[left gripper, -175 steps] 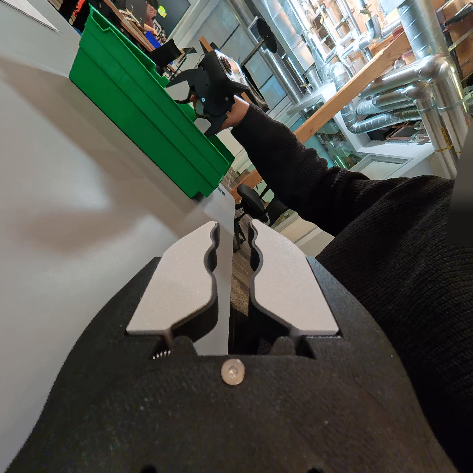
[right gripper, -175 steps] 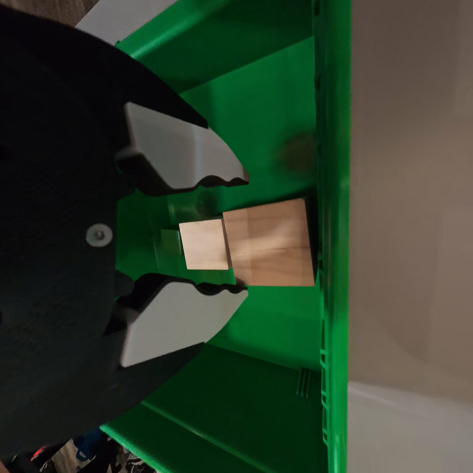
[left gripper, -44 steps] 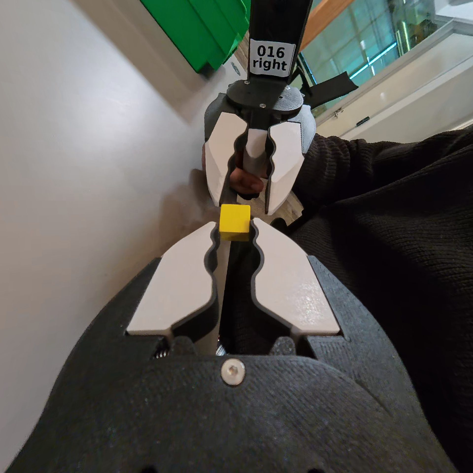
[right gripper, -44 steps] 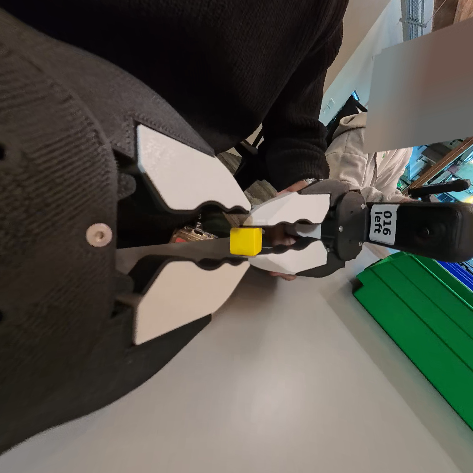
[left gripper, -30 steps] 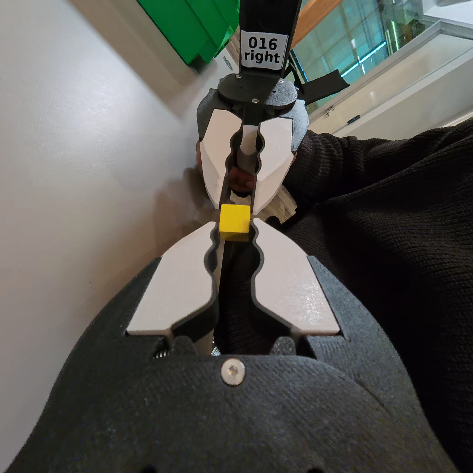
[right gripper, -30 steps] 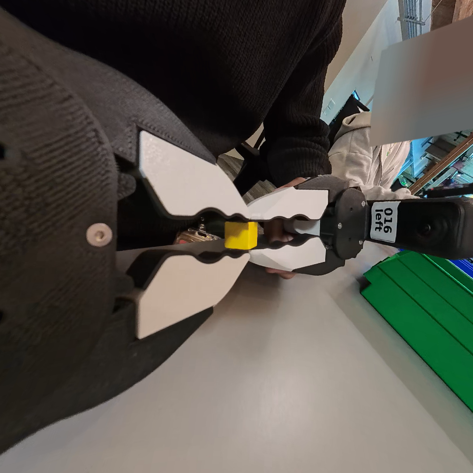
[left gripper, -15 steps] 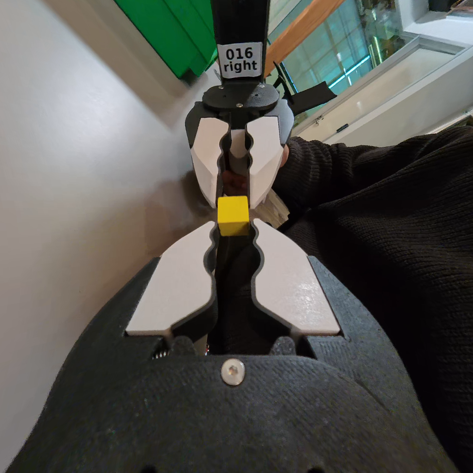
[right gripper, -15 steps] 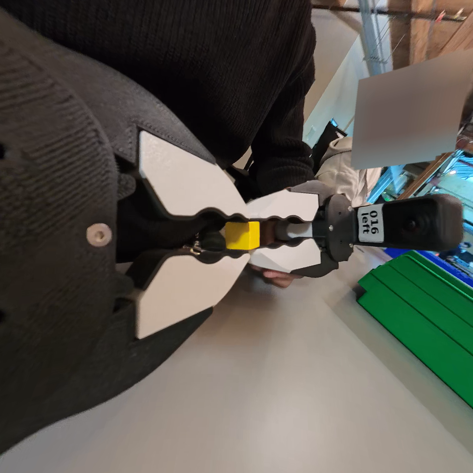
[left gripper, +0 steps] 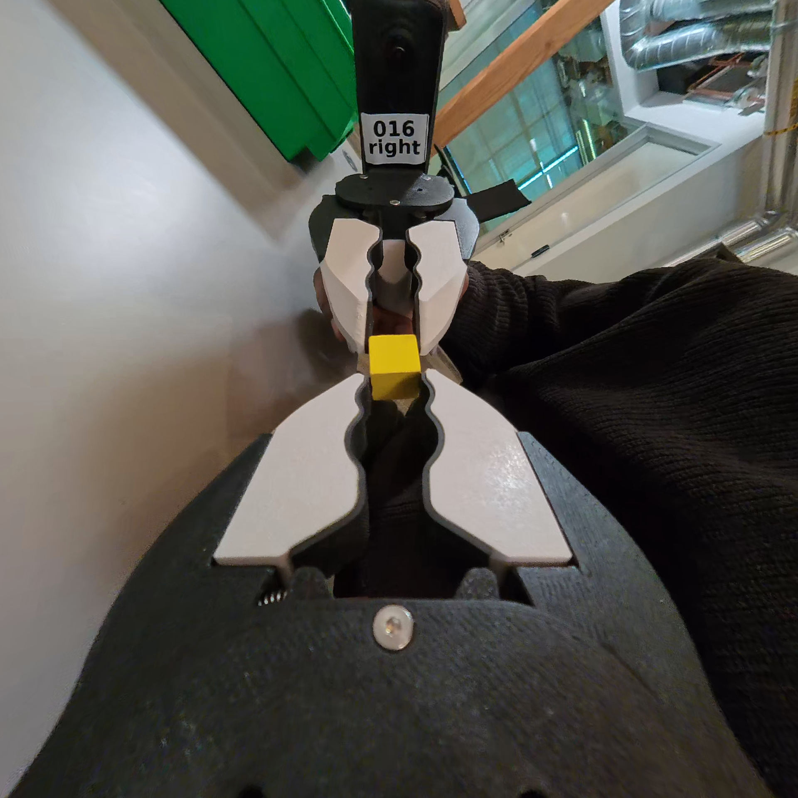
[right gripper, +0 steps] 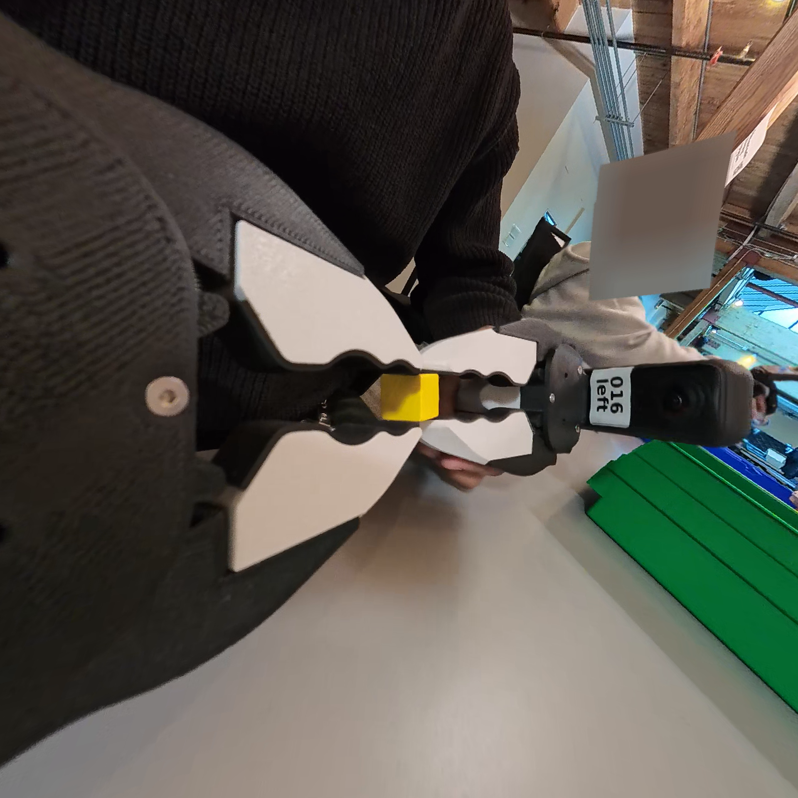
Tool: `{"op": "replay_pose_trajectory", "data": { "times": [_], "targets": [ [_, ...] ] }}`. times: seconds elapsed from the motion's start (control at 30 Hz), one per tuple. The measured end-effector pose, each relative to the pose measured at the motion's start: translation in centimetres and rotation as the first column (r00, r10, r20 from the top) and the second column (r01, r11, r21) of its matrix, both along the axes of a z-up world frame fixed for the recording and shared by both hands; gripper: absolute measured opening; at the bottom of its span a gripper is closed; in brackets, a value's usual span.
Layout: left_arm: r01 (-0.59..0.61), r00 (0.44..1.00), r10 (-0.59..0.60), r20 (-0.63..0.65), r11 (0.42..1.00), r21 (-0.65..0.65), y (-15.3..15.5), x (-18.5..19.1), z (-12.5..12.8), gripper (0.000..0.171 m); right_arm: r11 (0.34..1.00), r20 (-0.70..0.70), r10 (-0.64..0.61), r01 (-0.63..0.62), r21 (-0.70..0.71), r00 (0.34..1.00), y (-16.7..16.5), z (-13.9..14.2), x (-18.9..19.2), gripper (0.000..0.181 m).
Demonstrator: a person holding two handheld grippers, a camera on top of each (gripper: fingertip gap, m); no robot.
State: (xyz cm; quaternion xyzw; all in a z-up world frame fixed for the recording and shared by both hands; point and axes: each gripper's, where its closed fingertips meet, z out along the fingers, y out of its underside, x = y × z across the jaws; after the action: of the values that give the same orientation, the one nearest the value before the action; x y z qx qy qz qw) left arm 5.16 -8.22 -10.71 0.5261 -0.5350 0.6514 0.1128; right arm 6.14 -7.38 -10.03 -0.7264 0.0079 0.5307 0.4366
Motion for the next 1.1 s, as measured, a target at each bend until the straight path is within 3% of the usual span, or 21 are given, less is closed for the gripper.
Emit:
{"op": "replay_pose_trajectory", "data": {
  "times": [0.73,1.1],
  "targets": [
    [0.065,0.997,-0.069,0.040,0.993,0.099,-0.8,-0.8,-0.4,0.021,0.997,0.116,0.082,-0.082,-0.002,0.990,-0.8,-0.7,-1.3,0.021],
    [0.066,0.997,-0.070,0.037,0.993,0.096,-0.7,-0.8,-0.4,0.021,0.996,0.089,0.082,-0.084,0.013,0.993,-0.8,-0.7,-1.3,0.022]
  ]
}}
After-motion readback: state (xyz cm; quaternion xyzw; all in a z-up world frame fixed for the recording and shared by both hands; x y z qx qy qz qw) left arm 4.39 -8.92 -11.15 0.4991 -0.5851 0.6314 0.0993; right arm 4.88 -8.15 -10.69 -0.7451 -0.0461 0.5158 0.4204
